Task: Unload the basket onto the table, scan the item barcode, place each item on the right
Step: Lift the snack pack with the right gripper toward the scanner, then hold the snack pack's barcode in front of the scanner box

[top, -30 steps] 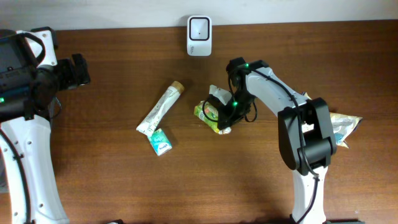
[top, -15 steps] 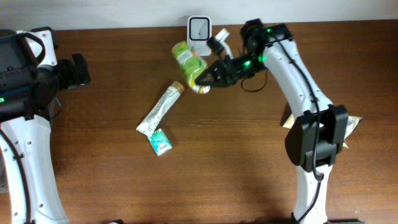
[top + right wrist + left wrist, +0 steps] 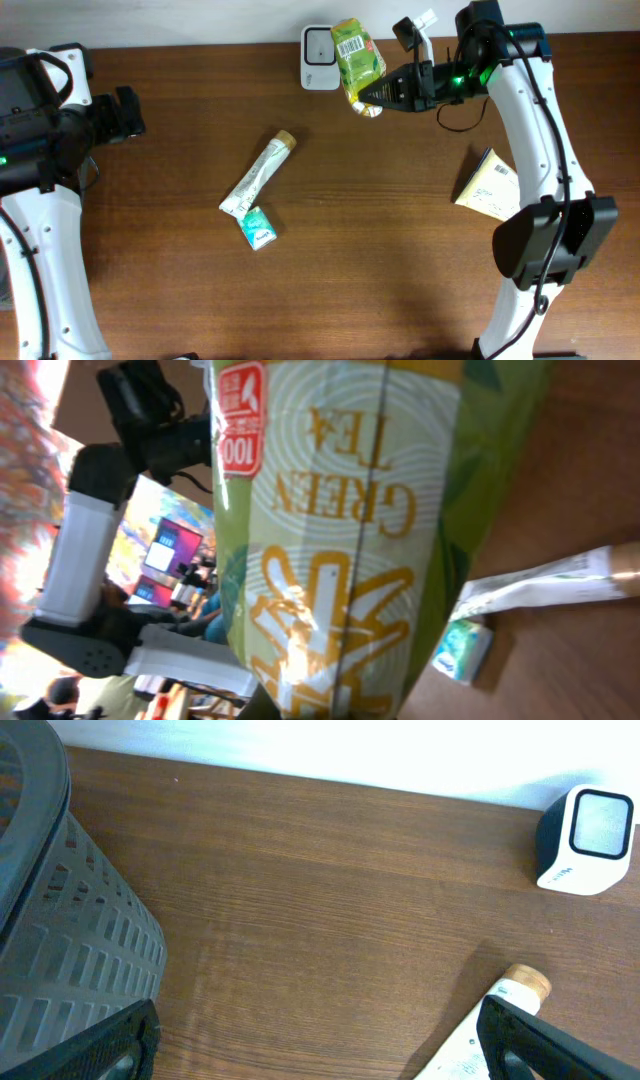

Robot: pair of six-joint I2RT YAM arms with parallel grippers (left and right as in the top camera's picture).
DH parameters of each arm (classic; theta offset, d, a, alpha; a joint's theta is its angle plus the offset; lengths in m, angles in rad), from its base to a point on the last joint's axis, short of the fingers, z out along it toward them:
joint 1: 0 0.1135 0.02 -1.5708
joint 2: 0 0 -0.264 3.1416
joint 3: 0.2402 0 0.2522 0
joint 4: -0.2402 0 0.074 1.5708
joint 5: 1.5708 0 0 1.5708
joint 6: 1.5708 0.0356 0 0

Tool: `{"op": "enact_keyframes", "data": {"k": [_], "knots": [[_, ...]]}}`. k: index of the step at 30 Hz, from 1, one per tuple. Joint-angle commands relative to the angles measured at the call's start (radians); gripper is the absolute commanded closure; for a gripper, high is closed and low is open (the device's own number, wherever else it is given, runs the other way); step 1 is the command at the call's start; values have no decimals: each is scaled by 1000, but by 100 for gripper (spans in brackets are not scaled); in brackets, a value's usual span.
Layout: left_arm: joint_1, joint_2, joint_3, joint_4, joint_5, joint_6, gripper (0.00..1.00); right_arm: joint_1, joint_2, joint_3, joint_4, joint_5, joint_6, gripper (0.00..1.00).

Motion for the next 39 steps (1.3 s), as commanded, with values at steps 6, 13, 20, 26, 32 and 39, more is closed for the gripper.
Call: {"op": "enact_keyframes", "data": {"k": [6,13,20,26,32,39], "knots": [[4,-5,4,2,0,2,1,287,-29,288,222,1220,232,96],[4,-5,4,2,0,2,1,455,104,159,711,2046,-41,96],[4,-5,4,2,0,2,1,453,332,154,1025,2187,-370,96],[4,-5,4,2,0,2,1,443,503,153,1237,2311,-525,96],[4,-5,4,2,0,2,1,426,545,153,1309,2350,-525,96],[4,-5,4,2,0,1,1,427,545,153,1308,2386,-526,96]]}}
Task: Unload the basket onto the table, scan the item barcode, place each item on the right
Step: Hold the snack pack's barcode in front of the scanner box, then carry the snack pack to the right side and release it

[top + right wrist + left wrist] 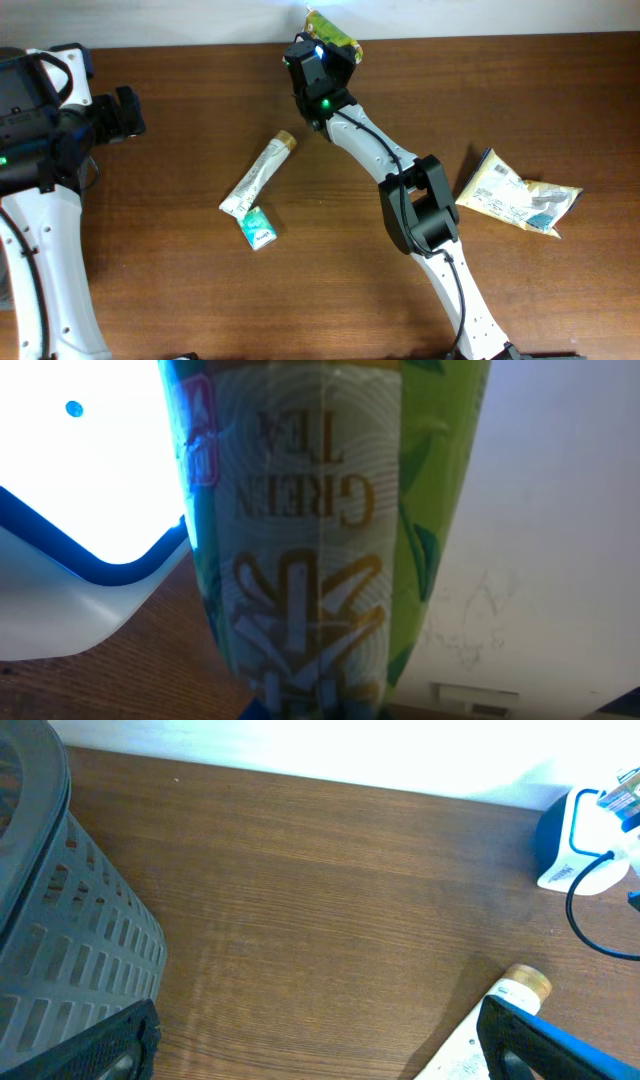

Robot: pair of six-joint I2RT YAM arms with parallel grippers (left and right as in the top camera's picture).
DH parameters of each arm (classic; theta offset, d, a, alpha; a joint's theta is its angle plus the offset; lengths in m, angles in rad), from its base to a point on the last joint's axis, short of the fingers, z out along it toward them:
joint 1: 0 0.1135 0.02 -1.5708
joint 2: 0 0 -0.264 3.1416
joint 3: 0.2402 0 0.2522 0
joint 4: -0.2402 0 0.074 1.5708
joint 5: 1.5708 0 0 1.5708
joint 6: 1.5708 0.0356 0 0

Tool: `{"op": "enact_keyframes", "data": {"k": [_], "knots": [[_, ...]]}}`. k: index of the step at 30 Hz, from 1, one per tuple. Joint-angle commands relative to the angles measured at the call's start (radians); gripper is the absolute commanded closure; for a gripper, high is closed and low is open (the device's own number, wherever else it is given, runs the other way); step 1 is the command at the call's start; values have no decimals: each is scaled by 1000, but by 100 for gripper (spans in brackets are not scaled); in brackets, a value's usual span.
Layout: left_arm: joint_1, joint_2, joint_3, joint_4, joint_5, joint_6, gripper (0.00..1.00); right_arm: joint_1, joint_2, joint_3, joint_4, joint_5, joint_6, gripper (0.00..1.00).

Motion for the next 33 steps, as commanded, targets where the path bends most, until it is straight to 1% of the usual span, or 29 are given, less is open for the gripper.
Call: {"op": "enact_keyframes", "data": {"k": [1,3,5,7,9,11,12,13,14,15,17,18,19,21,24,26,27,28,32,33], "knots": [[4,-5,4,2,0,2,1,-2,-15,16,18,68,15,96],[4,-5,4,2,0,2,1,-2,-30,16,10,104,15,96],[4,-5,4,2,0,1,1,-2,-81,16,-23,103,21,96],[4,-5,4,2,0,2,1,0,-168,16,-76,79,83,96],[4,-5,4,2,0,2,1,4,-259,16,-200,21,174,96],[4,-5,4,2,0,2,1,3,-394,16,-463,-148,389,96],[4,-5,4,2,0,2,1,0,-437,16,-553,-231,480,96],[4,-5,4,2,0,2,1,-11,-497,16,-676,-374,616,96],[4,-5,4,2,0,2,1,-20,-532,16,-753,-467,704,96],[4,-5,4,2,0,2,1,-40,-572,16,-870,-560,842,96],[4,-5,4,2,0,2,1,-101,-608,16,-1111,-630,1148,96],[4,-5,4,2,0,2,1,-129,-608,16,-1201,-661,1196,96],[4,-5,4,2,0,2,1,-190,-588,15,-1353,-732,1244,96],[4,-5,4,2,0,2,1,-262,-554,-18,-1459,-811,1248,96],[4,-5,4,2,0,2,1,-343,-552,-221,-1399,-819,1303,96],[4,-5,4,2,0,2,1,-393,-552,-381,-1299,-822,1331,96],[4,-5,4,2,0,2,1,-407,-552,-421,-1272,-822,1331,96],[4,-5,4,2,0,2,1,-441,-552,-500,-1225,-822,1367,96],[4,-5,4,2,0,2,1,-530,-552,-608,-1149,-822,1374,96],[4,-5,4,2,0,2,1,-553,-552,-618,-1143,-822,1374,92]]}}
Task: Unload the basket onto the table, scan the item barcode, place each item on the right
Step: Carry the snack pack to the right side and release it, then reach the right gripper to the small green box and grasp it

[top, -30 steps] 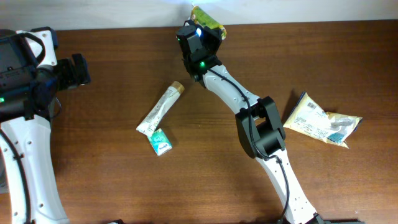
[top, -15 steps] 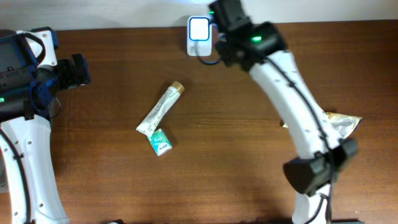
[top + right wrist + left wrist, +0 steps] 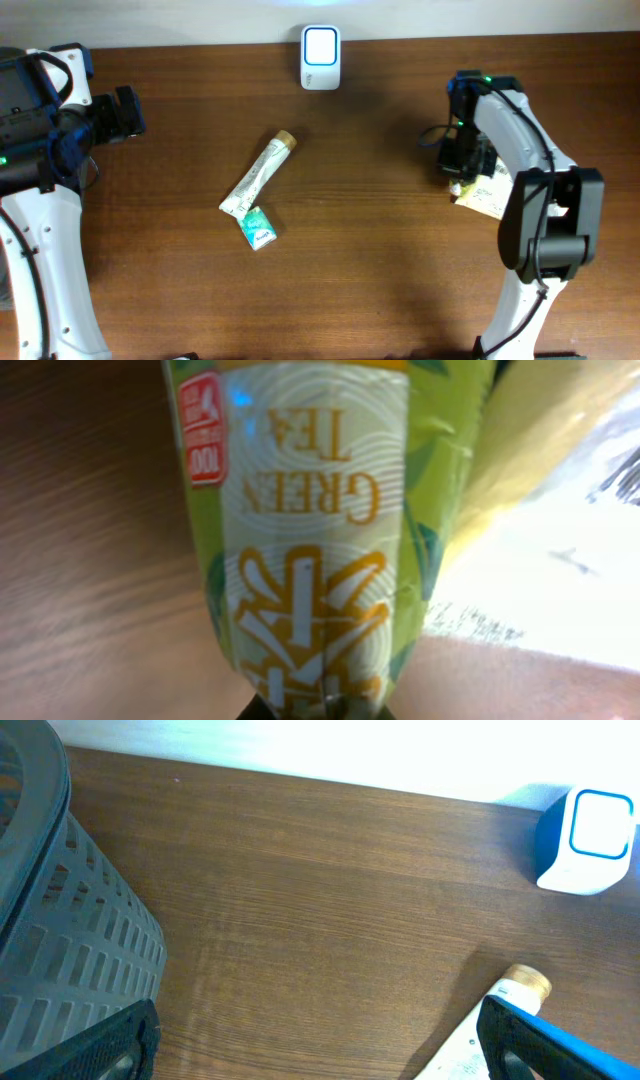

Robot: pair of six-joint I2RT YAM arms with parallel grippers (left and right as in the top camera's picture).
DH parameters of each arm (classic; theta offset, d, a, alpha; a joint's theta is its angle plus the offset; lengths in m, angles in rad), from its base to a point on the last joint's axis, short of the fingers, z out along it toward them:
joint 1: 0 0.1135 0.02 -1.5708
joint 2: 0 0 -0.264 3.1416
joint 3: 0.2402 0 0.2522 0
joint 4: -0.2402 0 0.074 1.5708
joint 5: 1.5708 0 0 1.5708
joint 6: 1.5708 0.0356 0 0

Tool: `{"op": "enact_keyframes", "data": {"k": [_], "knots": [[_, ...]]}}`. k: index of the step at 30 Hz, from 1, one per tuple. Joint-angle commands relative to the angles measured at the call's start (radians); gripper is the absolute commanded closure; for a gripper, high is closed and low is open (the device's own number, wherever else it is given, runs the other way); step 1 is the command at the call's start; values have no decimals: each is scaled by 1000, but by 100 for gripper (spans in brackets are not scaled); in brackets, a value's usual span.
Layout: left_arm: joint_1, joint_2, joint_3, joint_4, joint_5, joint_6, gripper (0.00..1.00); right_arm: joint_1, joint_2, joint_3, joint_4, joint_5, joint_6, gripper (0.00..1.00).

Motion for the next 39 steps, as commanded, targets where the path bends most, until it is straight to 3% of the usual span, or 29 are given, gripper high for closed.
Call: {"op": "enact_keyframes", "data": {"k": [1,2,4,6,9,12,17,21,31,35,39], "knots": [[4,-5,4,2,0,1,1,-62,-25,-17,11,9,26,78],[4,-5,4,2,0,2,1,-72,-26,-17,10,8,12,66],[4,-5,4,2,0,1,1,-74,-26,-6,6,-39,-58,52],[4,-5,4,2,0,2,1,-62,-26,53,-36,-109,-116,48],[4,-5,4,2,0,2,1,-7,-27,179,-87,-246,-178,48],[4,-5,4,2,0,2,1,131,-27,214,2,-499,-251,48],[4,-5,4,2,0,2,1,444,0,171,219,-529,-228,48],[4,-5,4,2,0,2,1,599,94,171,296,-560,-228,49],[4,-5,4,2,0,2,1,709,245,171,344,-693,-227,50],[4,-5,4,2,0,2,1,715,280,171,344,-702,-201,59],[4,-5,4,2,0,2,1,715,288,171,343,-704,-174,91]]}}
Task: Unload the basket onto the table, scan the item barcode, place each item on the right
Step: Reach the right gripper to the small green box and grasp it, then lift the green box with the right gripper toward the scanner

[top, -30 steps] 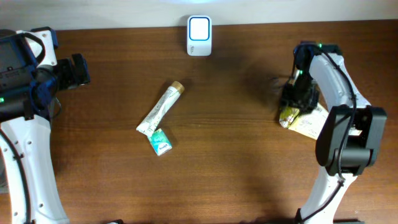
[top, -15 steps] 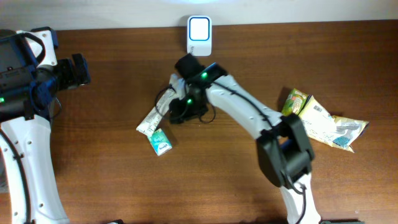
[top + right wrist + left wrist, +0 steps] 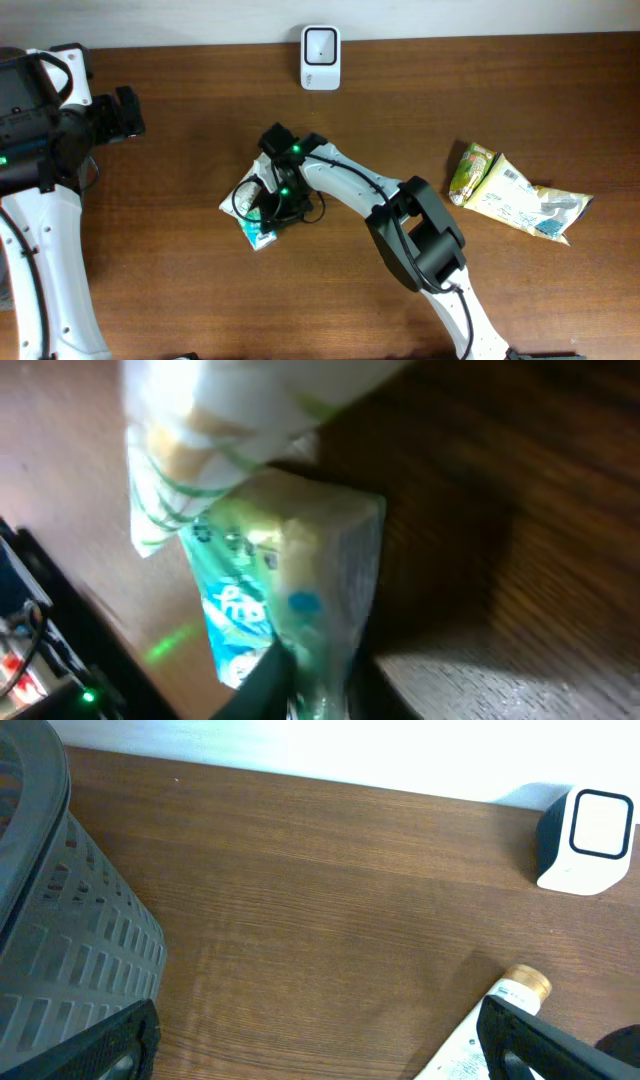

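The white barcode scanner [image 3: 320, 44] stands at the table's far edge and also shows in the left wrist view as the scanner [image 3: 590, 835]. A small teal pack [image 3: 257, 233] lies left of centre beside a white tube [image 3: 245, 192]. My right gripper [image 3: 270, 213] is down on the teal pack [image 3: 290, 600] and shut on it, gripper [image 3: 315, 685], with the white tube [image 3: 230, 420] just above. The green tea pouch [image 3: 471, 170] lies at the right. My left gripper [image 3: 320, 1055] hangs open at the far left, nothing between its fingers.
A yellow-white pouch [image 3: 522, 197] lies against the green tea pouch at the right. A grey slatted basket [image 3: 60, 930] stands close on the left of my left gripper. The tube's brown cap [image 3: 527, 984] shows near the left gripper's right finger.
The green tea pouch, held by my right gripper over the right side, now lies on the table beside the yellow-white pouch. My right gripper is now left of centre, shut on the teal pack.
My right gripper held the green tea pouch up beside the scanner, then right in front of it. Then it held the pouch at the right by the yellow-white pouch. Now that pouch lies there and the gripper has the teal pack. The left arm has not moved.
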Robot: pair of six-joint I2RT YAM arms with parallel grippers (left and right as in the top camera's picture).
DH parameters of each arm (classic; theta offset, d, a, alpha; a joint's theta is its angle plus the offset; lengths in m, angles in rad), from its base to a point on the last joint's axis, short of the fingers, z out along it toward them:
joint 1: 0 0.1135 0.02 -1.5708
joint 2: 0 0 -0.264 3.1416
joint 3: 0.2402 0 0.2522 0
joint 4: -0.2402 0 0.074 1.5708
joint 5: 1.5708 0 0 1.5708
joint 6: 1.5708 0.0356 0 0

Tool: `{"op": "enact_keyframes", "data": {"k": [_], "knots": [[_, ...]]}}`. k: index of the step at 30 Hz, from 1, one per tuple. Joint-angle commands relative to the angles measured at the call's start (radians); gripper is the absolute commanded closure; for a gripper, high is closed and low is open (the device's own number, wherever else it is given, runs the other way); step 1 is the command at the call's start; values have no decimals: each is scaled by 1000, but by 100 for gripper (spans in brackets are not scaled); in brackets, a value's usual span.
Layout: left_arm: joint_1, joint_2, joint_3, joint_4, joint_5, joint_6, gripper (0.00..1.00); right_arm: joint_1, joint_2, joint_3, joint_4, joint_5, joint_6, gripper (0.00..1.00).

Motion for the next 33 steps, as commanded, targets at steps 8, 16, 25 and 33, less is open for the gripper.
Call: {"op": "enact_keyframes", "data": {"k": [8,16,25,33], "knots": [[4,-5,4,2,0,2,1,-135,-142,-7,-97,-388,-229,96],[4,-5,4,2,0,2,1,-373,-251,-7,-108,-887,-333,96],[4,-5,4,2,0,2,1,-538,-296,5,-142,-929,-278,96],[4,-5,4,2,0,2,1,-714,-557,5,-142,-929,-275,96]]}}
